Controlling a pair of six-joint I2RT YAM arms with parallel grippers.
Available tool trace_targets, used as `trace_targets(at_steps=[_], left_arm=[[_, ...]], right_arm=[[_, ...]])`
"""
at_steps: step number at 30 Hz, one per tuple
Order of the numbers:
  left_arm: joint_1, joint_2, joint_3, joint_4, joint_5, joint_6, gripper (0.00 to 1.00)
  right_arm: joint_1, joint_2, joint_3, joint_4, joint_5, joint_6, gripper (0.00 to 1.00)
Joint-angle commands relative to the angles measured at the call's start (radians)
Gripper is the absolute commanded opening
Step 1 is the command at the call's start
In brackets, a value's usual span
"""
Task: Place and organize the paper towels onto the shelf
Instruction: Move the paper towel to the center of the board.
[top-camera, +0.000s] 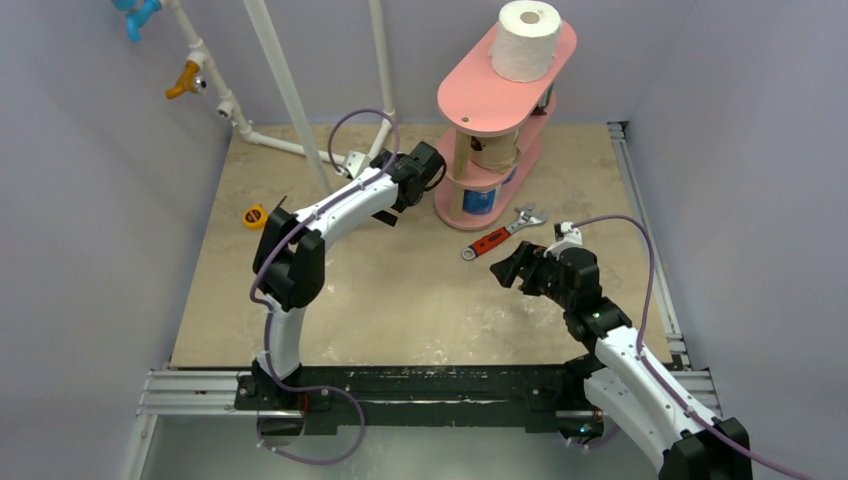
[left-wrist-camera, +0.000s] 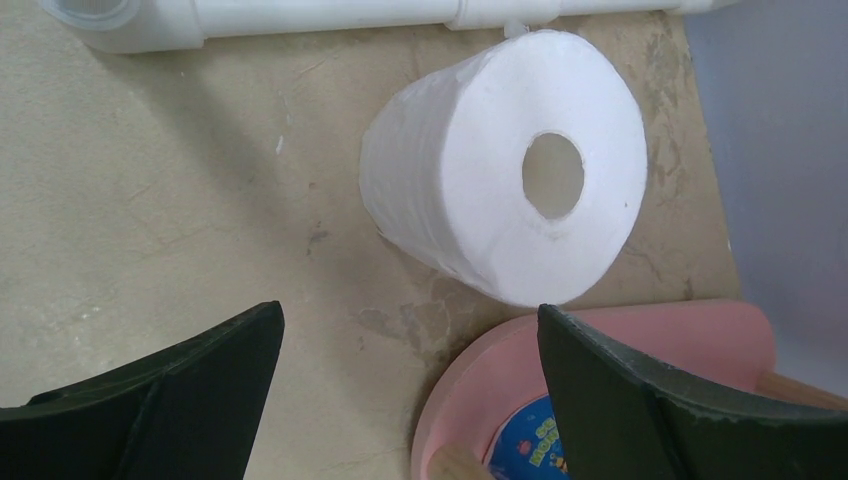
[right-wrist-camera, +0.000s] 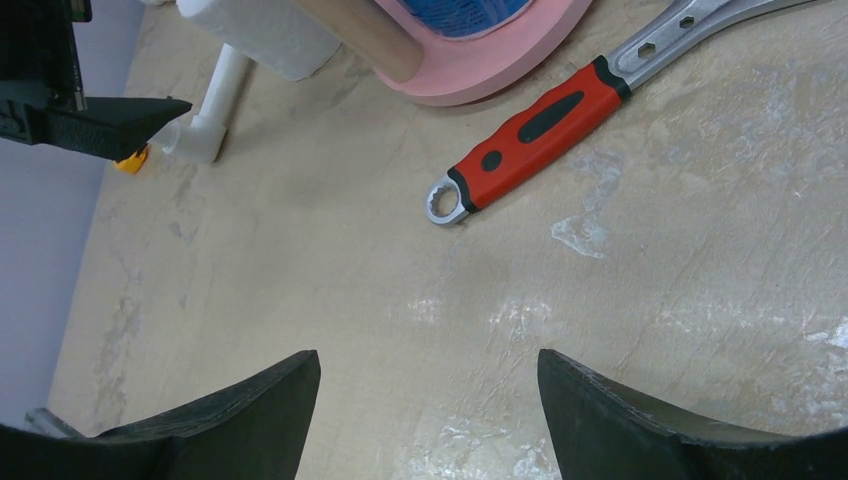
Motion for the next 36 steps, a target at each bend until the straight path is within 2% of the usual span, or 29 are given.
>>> trace_targets(at_steps=[1,12,26,36], left_arm=[[0.028,0.022,0.037,0.051,-0.069,0.051,0.98],[0.063,0.038,0.028,0.153,-0.057,0.090,0.99],[0.087,0.096,0.082,0.063,0.018,0.066,0.96],[0.100,0.075,0.063,0.088,0.020,0.070,0.95]], right_arm=[[0.004,-0.013,-0.006,0.039,-0.008,-0.015,0.80],[0.004,-0.002,-0.006,0.043,-0.001,-0.015,0.80],[0.004,0.007,-0.010,0.053,0.012,-0.015,0.80],[0.004,0.008,-0.010,0.053,0.012,-0.015,0.80]])
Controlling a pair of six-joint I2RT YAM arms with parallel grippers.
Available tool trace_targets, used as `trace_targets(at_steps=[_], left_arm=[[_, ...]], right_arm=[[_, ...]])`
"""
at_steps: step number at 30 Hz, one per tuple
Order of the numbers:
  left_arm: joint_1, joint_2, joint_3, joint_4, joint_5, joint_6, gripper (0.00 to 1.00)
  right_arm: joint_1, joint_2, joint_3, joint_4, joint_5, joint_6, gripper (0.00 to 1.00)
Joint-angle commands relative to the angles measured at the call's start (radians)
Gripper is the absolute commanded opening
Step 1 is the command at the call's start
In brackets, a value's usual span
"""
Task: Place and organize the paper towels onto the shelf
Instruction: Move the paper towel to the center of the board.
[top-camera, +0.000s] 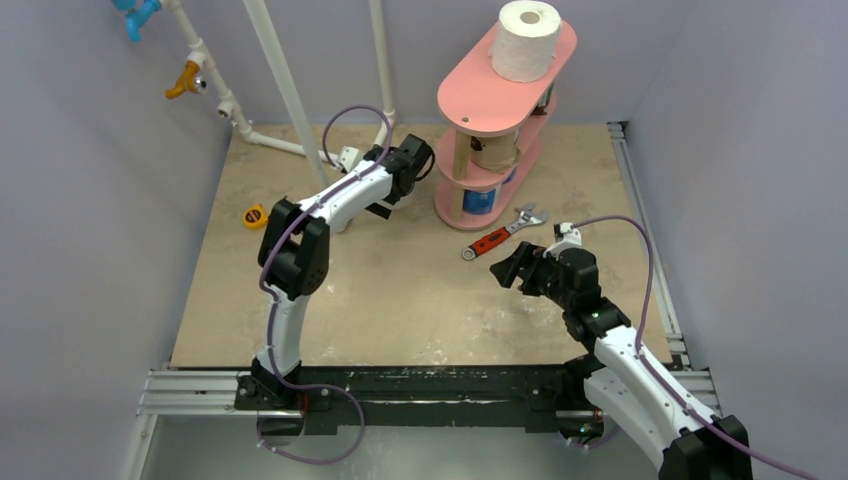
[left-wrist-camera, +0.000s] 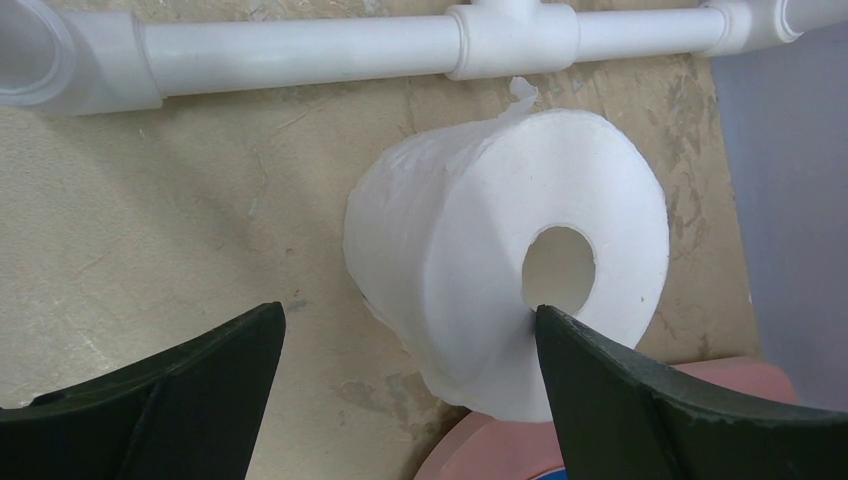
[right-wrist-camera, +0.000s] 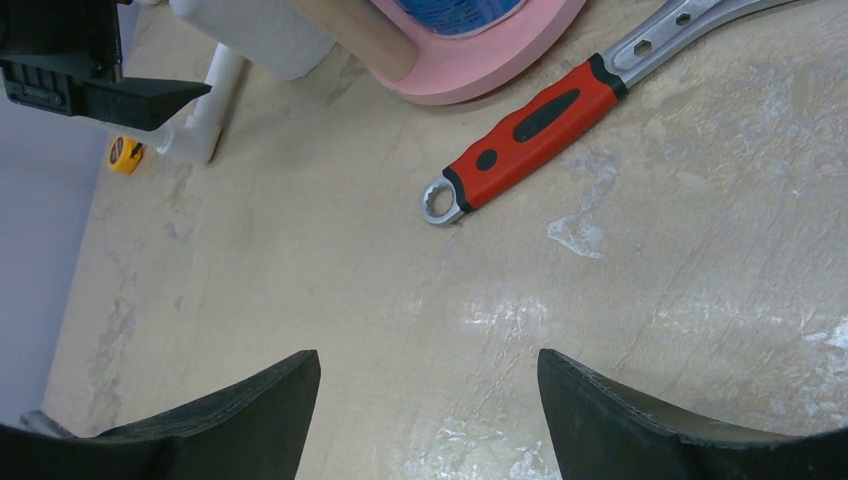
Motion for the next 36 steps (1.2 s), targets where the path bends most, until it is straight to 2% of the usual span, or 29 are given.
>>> trace_targets(at_steps=[1,13,36], left_arm=[[0.011,-0.024,0.023,0.016,-0.013,0.002,0.95],[0.022,0.010,0.095,-0.015,-0.013,0.020,0.95],[0.046,0.068,0.091,-0.016,0.028,0.015,0.93]], right_arm=[[0.004,-0.002,-0.001,0.036,0.008,-0.016,0.80],[0.004,-0.001,-0.004,0.040,0.006,-0.014,0.80],[0.004,0.014,-0.003,0.047,0.009,-0.014,0.80]])
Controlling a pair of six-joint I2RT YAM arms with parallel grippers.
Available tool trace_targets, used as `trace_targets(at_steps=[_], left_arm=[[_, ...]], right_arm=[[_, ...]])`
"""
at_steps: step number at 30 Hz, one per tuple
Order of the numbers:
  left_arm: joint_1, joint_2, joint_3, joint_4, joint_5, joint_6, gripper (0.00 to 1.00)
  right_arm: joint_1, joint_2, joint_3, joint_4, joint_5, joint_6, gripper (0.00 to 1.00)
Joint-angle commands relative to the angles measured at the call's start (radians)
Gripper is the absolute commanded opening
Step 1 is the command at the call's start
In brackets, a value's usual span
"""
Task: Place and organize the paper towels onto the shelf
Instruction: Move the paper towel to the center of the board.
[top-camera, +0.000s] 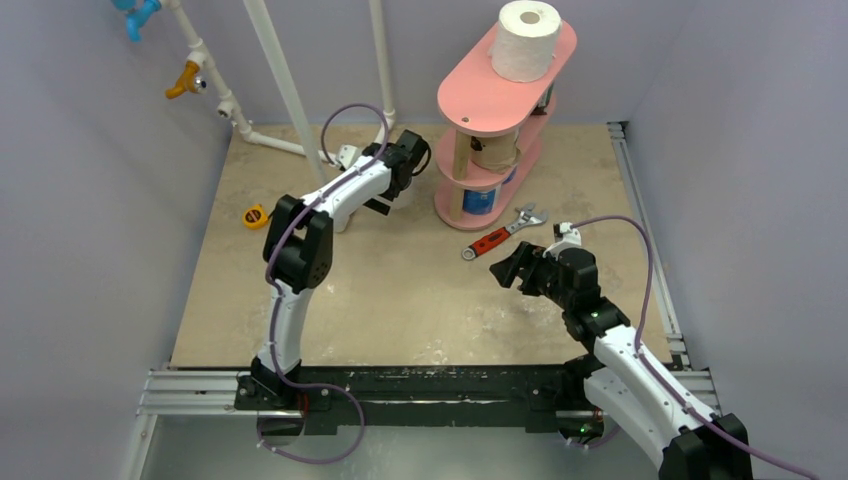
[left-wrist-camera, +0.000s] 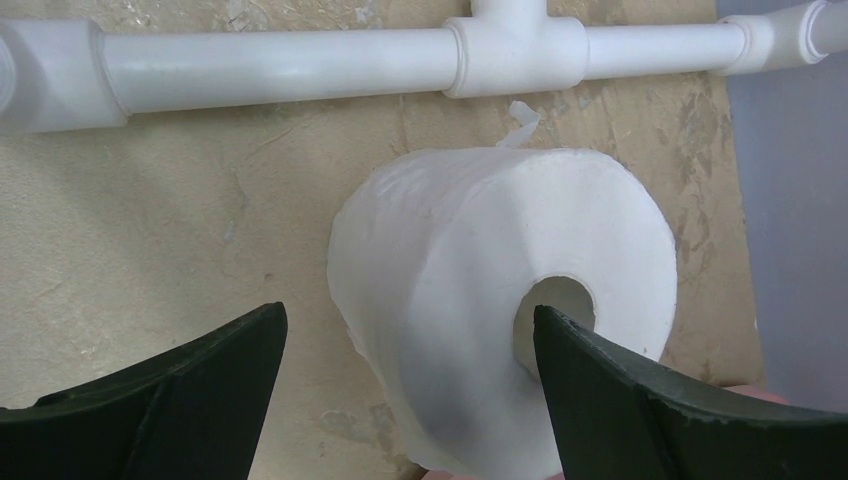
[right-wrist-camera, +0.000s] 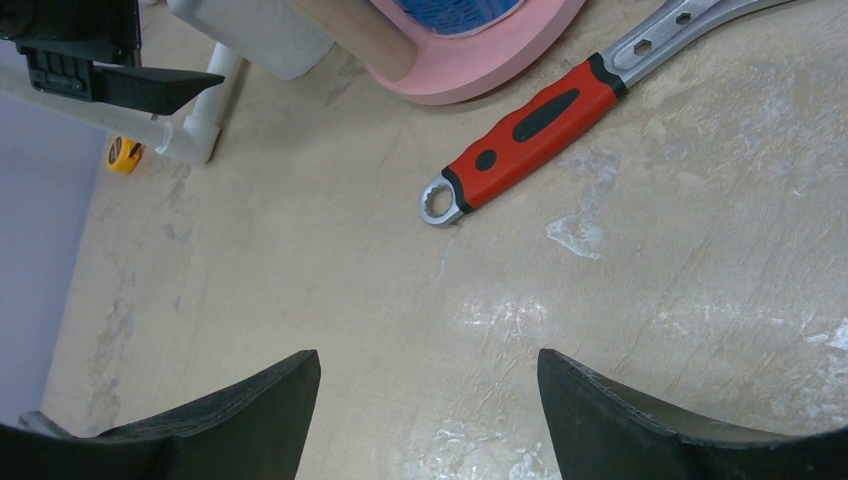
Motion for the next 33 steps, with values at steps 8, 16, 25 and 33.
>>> trace_targets(at_steps=[8,16,25,33], left_arm=[[0.019,0.005,-0.001,0.003,0.026,-0.004,0.86],[0.019,-0.012,-0.034,0.045,0.045,0.031,0.67],[0.020,-0.072,-0.099,0.107,0.050,0.083,0.35],[0.004,-0.174,-0.158,0.137,0.040,0.134,0.29]], right_arm=[[0.004,0.011,0.000,0.040,0.011,-0.015,0.80],[0.004,0.010,0.001,0.040,0.016,-0.015,0.80],[0.003,0.004,0.001,0.037,0.020,-0.015,0.80],[0.004,-0.011,0.000,0.035,0.022,-0.015,0.80]])
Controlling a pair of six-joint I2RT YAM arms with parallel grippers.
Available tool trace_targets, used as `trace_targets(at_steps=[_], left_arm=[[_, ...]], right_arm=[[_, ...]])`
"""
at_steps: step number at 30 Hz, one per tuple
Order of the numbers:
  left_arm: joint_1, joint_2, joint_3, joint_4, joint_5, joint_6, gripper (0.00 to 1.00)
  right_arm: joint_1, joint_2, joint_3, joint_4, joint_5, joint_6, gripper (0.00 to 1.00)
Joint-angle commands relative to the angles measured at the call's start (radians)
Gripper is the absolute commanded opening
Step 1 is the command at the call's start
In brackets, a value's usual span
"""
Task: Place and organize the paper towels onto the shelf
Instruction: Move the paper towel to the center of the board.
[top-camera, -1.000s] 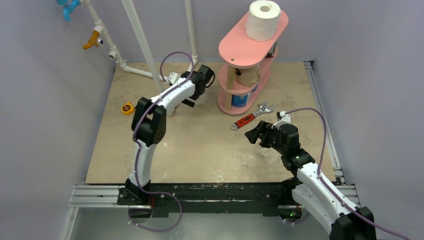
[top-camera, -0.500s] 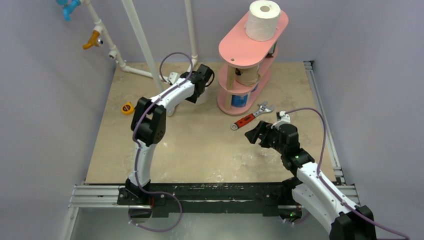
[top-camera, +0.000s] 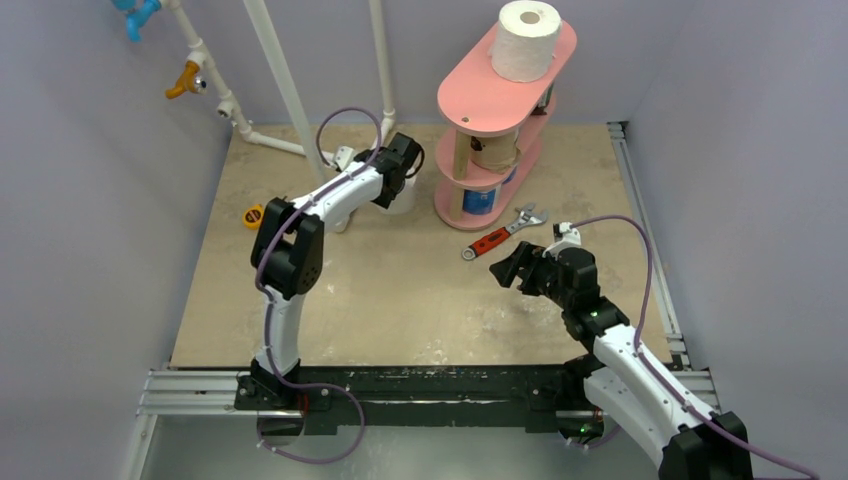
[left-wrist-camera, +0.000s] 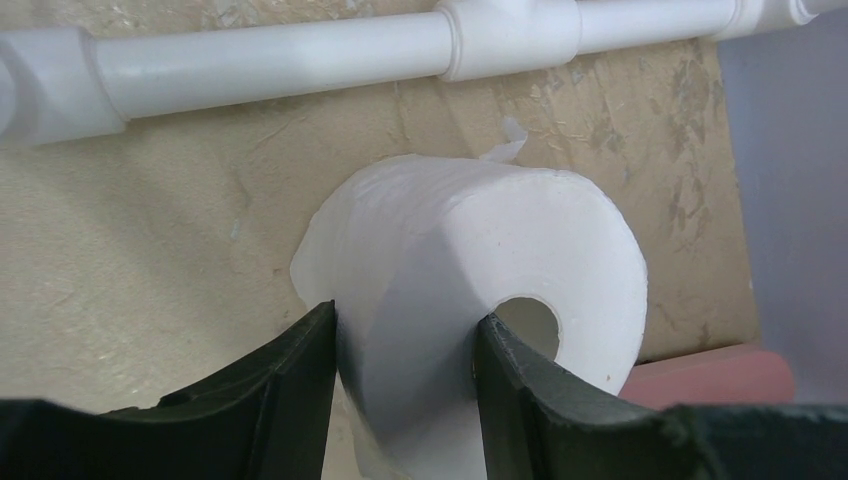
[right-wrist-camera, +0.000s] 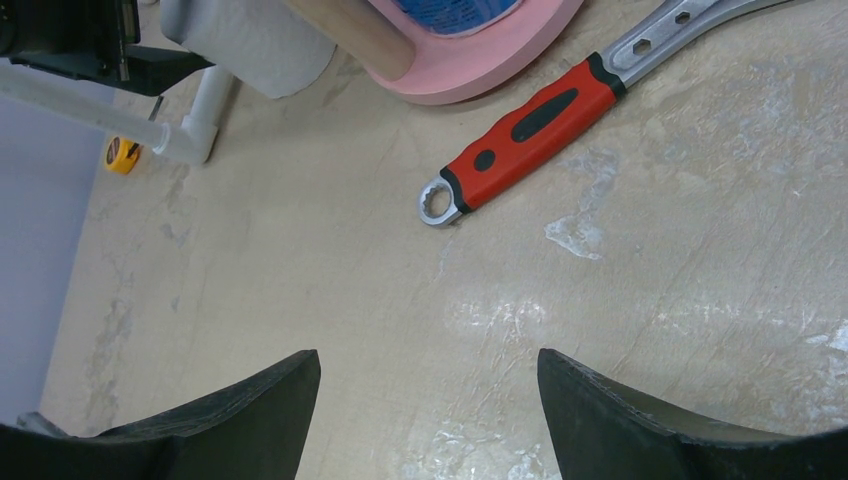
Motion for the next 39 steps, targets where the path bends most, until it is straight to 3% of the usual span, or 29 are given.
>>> trace_targets(at_steps=[1,18,29,34,39], left_arm=[[-0.018,-0.110,-0.034,-0.012,-0.013,0.062,0.29],[-0.141,-0.351,-0.233,-0.017,-0.039,0.094,0.27],[-0.219,-0.543,-0.446,0.017,0.037,0.153,0.25],[-0.264,-0.656,-0.529,0.028,0.072,0.285,0.25],[-0.282,-0.741,-0.618,0.097,0.199,0.529,0.20]], right_arm=[[0.004,-0.021,0.001,0.027,0.021,-0.016,0.80],[0.004,-0.091,-0.004,0.010,0.023,-0.017,0.80],[0.004,-0.100,-0.008,0.012,0.015,-0.017,0.80],[0.004,-0.096,-0.008,0.014,0.019,-0.017,0.80],[0.003,-0.086,-0.005,0.014,0.027,-0.017,0.80]])
